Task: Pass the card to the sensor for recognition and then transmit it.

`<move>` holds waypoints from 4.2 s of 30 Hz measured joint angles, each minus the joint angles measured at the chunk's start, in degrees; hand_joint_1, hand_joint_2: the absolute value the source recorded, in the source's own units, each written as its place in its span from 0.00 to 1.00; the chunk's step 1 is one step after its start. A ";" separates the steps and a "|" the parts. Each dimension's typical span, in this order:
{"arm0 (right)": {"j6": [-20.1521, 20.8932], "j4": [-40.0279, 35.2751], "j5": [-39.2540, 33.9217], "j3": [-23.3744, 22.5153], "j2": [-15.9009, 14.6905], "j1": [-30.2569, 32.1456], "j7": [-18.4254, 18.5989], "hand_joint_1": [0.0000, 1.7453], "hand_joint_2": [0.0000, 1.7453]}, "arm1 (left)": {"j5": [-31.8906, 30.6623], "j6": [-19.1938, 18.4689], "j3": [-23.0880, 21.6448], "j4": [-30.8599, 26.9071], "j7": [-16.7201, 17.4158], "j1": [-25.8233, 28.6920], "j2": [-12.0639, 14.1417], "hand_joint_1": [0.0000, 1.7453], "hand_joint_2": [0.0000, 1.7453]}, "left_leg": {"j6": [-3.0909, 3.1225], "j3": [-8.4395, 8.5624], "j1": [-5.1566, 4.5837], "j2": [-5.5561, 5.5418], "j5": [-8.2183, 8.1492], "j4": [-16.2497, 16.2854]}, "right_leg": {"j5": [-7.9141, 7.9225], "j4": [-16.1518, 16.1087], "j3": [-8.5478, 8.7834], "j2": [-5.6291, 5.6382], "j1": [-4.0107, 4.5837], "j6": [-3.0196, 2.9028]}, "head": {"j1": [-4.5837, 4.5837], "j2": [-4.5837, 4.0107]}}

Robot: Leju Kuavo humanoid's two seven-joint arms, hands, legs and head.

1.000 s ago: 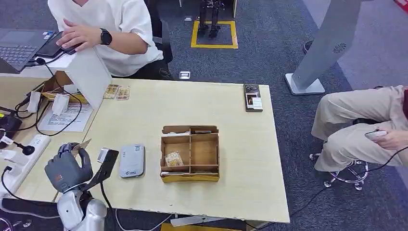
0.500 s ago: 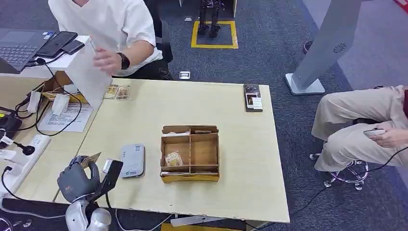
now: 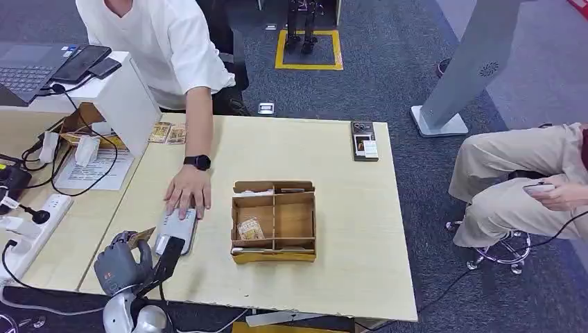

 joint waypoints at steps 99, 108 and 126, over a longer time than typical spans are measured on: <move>0.02 1.53 -1.27 0.00 0.00 0.02 -2.19 0.00 1.00 | -10.10 0.15 -18.97 15.37 15.21 -1.24 1.03 1.00 1.00 | 0.02 0.63 -0.03 -0.06 -0.02 -0.03 | -0.03 0.00 0.67 -0.09 -0.02 0.02 | 0.00 0.00; 0.00 1.64 -1.13 0.00 -0.02 0.02 -2.19 0.00 1.00 | -9.40 0.15 -19.36 16.46 15.58 -1.72 1.05 1.00 1.00 | 0.03 0.63 -0.03 -0.14 -0.02 -0.03 | -0.04 0.00 0.73 -0.17 -0.02 0.02 | -0.02 0.00; 0.00 0.72 -0.26 0.00 0.02 0.34 -1.18 0.00 1.00 | 40.07 0.13 -17.55 0.21 -16.48 1.99 0.63 1.00 1.00 | 0.02 0.38 -0.02 -0.10 -0.01 0.00 | -0.03 0.00 0.39 -0.12 -0.01 0.02 | -0.02 0.00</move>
